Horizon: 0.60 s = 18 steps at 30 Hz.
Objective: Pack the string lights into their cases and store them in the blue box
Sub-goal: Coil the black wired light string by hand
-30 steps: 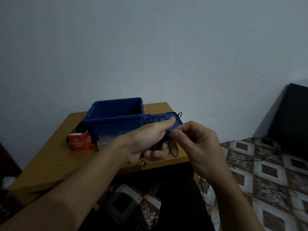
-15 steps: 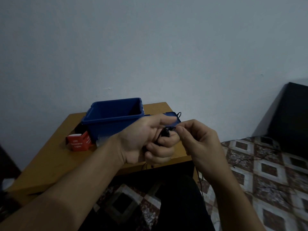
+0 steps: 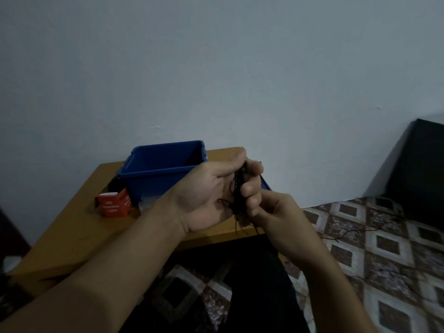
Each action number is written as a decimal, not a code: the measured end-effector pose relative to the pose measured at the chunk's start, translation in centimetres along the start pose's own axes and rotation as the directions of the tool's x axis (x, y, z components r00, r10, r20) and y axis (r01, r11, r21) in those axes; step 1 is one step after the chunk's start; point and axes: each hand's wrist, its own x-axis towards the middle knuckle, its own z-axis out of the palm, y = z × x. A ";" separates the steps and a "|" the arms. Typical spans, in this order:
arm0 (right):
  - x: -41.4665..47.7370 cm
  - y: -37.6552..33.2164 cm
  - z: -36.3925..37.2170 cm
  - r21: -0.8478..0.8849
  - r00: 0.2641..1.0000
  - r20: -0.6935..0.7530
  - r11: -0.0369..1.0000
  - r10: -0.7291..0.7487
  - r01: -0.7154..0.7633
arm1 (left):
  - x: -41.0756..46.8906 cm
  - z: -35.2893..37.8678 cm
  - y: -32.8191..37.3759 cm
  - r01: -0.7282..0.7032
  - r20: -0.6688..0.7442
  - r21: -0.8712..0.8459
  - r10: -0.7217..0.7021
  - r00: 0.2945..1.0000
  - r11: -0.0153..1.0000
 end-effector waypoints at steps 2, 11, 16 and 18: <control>0.0 -0.2 0.1 -0.057 0.999 0.028 0.998 0.034 -0.032 | 0.0 0.2 0.3 -0.035 -0.032 -0.030 0.034 0.999 0.999; 0.0 -0.4 0.1 -0.051 0.993 0.054 0.993 0.105 -0.102 | 0.2 0.4 0.3 -0.211 -0.183 -0.023 0.203 0.962 0.977; 0.0 -0.5 0.3 -0.068 0.992 0.052 0.991 0.116 -0.112 | 0.4 0.7 0.4 -0.260 -0.263 -0.036 0.242 0.934 0.965; -0.1 -0.6 0.2 -0.095 0.992 0.063 0.991 0.105 -0.099 | 0.6 0.6 0.3 -0.284 -0.306 -0.001 0.270 0.913 0.959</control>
